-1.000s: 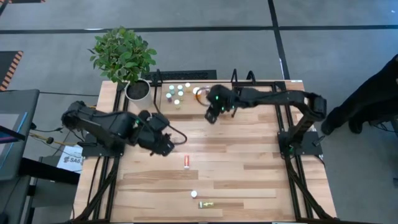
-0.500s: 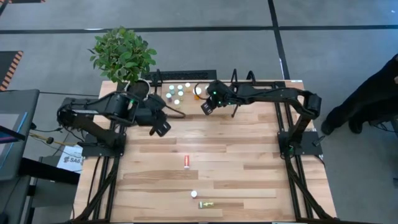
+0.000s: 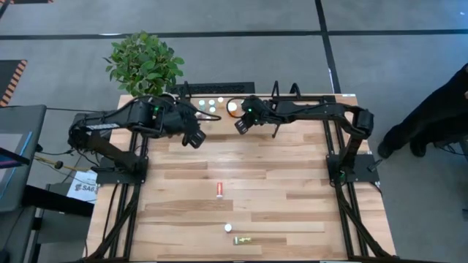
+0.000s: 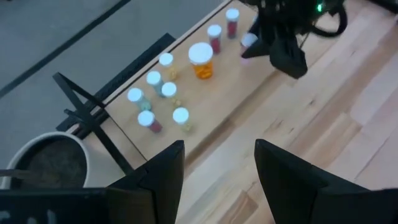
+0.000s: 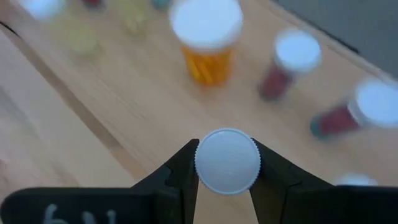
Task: Pick and place medicine bottles onto shelf by color
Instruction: Put the pink pill bottle on the shelf
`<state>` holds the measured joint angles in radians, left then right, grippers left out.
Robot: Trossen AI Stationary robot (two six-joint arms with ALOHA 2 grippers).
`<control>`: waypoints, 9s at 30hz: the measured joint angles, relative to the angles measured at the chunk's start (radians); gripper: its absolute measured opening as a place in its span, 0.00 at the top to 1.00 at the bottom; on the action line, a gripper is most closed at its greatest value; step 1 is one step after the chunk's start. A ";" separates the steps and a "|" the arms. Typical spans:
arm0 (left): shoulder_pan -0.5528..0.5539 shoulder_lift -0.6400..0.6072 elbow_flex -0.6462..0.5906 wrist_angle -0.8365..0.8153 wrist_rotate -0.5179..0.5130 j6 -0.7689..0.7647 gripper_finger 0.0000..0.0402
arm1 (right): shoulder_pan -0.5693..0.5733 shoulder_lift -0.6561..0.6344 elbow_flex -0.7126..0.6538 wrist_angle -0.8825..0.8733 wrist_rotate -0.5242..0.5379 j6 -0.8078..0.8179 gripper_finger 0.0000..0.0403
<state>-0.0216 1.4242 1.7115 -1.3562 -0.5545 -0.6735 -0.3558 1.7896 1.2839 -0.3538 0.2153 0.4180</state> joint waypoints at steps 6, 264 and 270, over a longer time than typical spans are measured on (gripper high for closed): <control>0.002 0.000 0.000 0.017 -0.003 0.008 0.55 | 0.014 0.000 -0.002 0.010 0.029 -0.021 0.66; -0.629 0.711 0.000 0.597 0.148 0.089 0.45 | 1.074 0.063 0.607 -1.178 0.154 0.421 0.42; -0.635 0.723 0.000 0.583 0.184 0.025 0.45 | 1.073 0.063 0.607 -1.179 0.155 0.419 0.42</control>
<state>-0.6567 2.1468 1.7115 -0.7731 -0.3709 -0.6484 0.7171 1.8523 1.8912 -1.5325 0.3705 0.8368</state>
